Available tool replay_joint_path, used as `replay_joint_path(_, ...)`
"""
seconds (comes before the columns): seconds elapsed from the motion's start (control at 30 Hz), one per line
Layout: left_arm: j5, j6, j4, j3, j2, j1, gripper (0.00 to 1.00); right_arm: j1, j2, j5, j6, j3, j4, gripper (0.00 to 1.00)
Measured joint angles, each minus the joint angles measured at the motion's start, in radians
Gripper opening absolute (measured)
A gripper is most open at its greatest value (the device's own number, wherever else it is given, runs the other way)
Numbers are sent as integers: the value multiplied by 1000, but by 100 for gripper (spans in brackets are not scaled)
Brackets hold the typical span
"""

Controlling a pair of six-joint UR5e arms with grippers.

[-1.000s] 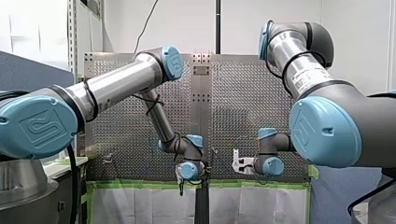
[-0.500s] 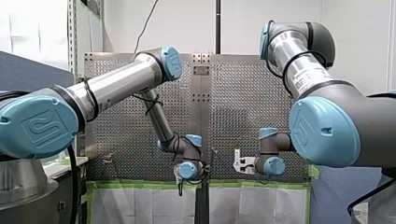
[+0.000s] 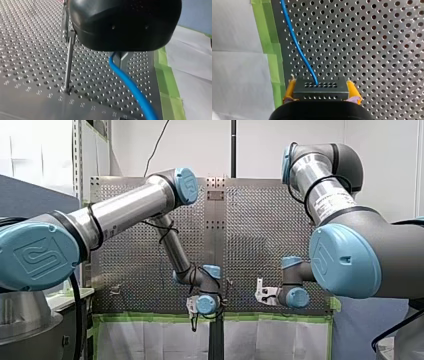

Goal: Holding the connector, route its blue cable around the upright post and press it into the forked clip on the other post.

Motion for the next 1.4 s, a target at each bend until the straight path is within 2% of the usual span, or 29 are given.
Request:
replay_joint_path(0.3, -73, 1, 41, -34, 48, -25, 0, -12, 0, 0, 2, -10, 3, 0)
replay_joint_path(0.43, -87, -9, 67, -62, 79, -27, 0, -13, 0, 3, 1, -14, 2, 0)
replay_joint_path(0.7, -79, -6, 109, -102, 135, -28, 0, -14, -1, 11, -7, -28, 8, 0)
replay_joint_path(0.93, -71, 2, 110, -104, 141, -33, 0, -14, -2, 13, -16, -34, 10, 0)
replay_joint_path(1.23, -43, 5, 110, -105, 140, -34, 0, -15, -3, 14, -13, -41, 10, 0)
replay_joint_path(1.4, -14, 0, 111, -105, 140, -29, 0, -17, -4, 14, -11, -43, 10, 0)
